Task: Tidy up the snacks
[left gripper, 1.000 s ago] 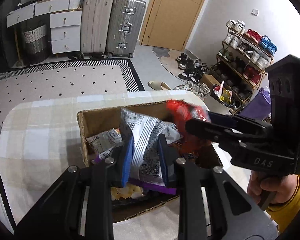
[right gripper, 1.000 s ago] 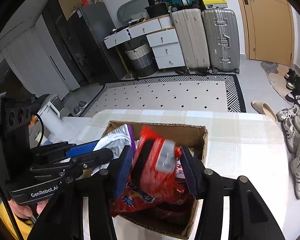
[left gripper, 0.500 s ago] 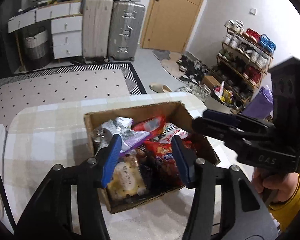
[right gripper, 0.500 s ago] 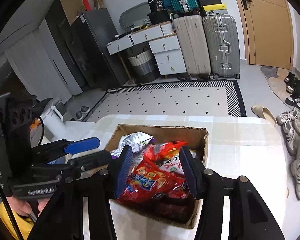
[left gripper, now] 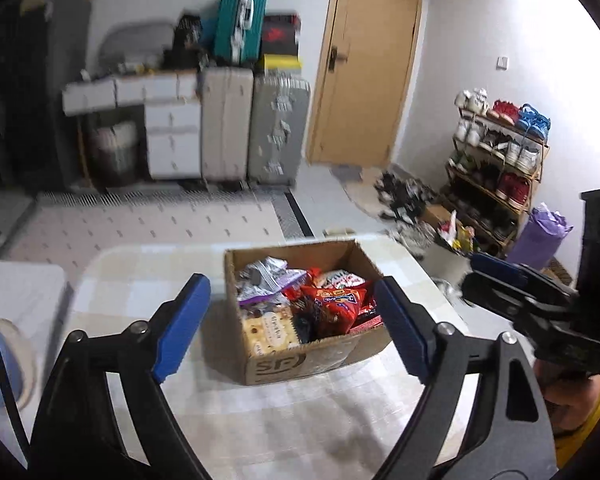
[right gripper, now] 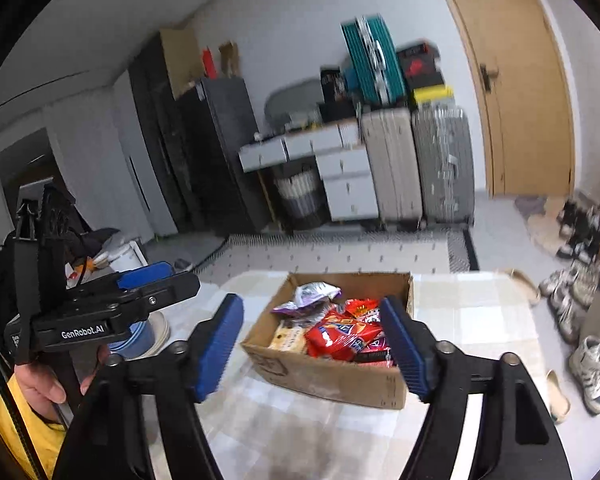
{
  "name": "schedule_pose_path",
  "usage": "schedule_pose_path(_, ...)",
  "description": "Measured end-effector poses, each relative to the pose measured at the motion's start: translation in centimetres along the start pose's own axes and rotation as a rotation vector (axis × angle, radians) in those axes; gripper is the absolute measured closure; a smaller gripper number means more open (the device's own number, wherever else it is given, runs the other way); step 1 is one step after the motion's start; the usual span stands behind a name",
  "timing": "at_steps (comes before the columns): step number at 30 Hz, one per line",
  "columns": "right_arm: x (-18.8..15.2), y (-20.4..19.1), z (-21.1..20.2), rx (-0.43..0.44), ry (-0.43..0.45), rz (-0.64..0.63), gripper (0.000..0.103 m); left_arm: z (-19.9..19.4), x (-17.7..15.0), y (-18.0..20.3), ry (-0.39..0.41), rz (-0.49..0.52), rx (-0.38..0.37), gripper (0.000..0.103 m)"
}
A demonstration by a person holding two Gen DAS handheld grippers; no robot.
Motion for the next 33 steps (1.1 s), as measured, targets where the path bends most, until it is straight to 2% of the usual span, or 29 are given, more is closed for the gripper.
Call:
schedule_pose_path(1, -0.5, -0.5, -1.3, -0.009, 0.032, -0.011, 0.014, -1.9, -0.7, 0.5, 0.042, 0.023, 0.033, 0.015)
schedule_pose_path(2, -1.1, -1.1, -2.6, -0.019, 0.063, -0.022, 0.011, -3.0, -1.0, 1.1, 0.070, 0.041, 0.053, 0.011)
schedule_pose_path(3, -1.9, -1.6, -4.0, -0.041, 0.098, -0.032, 0.007, -4.2, -1.6, 1.4, 0.097, 0.055, 0.075, 0.000)
schedule_pose_path(5, -3.3, -2.2, -6.1, -0.077, 0.151, -0.038, 0.002, -7.0, -3.3, 2.2, 0.159, 0.074, 0.127, 0.001)
schedule_pose_path(8, -5.9, -3.1, -8.7, -0.140, 0.216, -0.068, 0.001, -10.2, -6.5, 2.5, 0.205, 0.061, 0.173, 0.001)
schedule_pose_path(10, -7.7, -3.7, -9.5, -0.174, 0.219, -0.081, 0.001, -11.5, -8.2, 2.6, 0.221, 0.038, 0.184, 0.001)
schedule_pose_path(14, -10.8, -4.7, -10.9, -0.251, 0.256, -0.135, 0.001, -13.0, -12.0, 2.5, 0.211, 0.043, 0.228, 0.001)
schedule_pose_path(15, -11.7, -5.1, -11.4, -0.259, 0.279, -0.155, 0.001, -13.7, -12.9, 2.3, 0.223, 0.037, 0.256, 0.001)
schedule_pose_path(19, -14.3, -6.0, -12.5, -0.285, 0.324, -0.195, 0.001, -15.5, -16.3, 1.6, 0.259, 0.014, 0.271, 0.001)
schedule_pose_path(27, -17.3, -4.4, -12.1, -0.323, 0.352, -0.203, 0.001, -13.9, -20.8, 0.0, 0.245, 0.002, 0.288, 0.001)
schedule_pose_path(30, -18.3, -3.8, -11.3, -0.358, 0.331, -0.218, 0.001, -13.2, -22.9, -0.3, 0.276, 0.034, 0.338, 0.001)
schedule_pose_path(32, -18.5, -3.5, -11.4, -0.345, 0.336, -0.201, 0.001, -12.4, -23.0, -0.2, 0.264, 0.024, 0.294, 0.001)
schedule_pose_path(33, -18.4, -3.2, -11.3, -0.342, 0.333, -0.191, 0.001, -12.6, -23.6, -0.2, 0.283, 0.031, 0.306, 0.001)
Point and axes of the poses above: each gripper's, at about its wrist camera, not at the fingertips, and z roughly the way its jaws point, y to its right, x to its top, the point moved 5 cm from there along z, roughly the way its jaws point, and after that the axes turned 2 degrees about z, right-handed, at the moved point
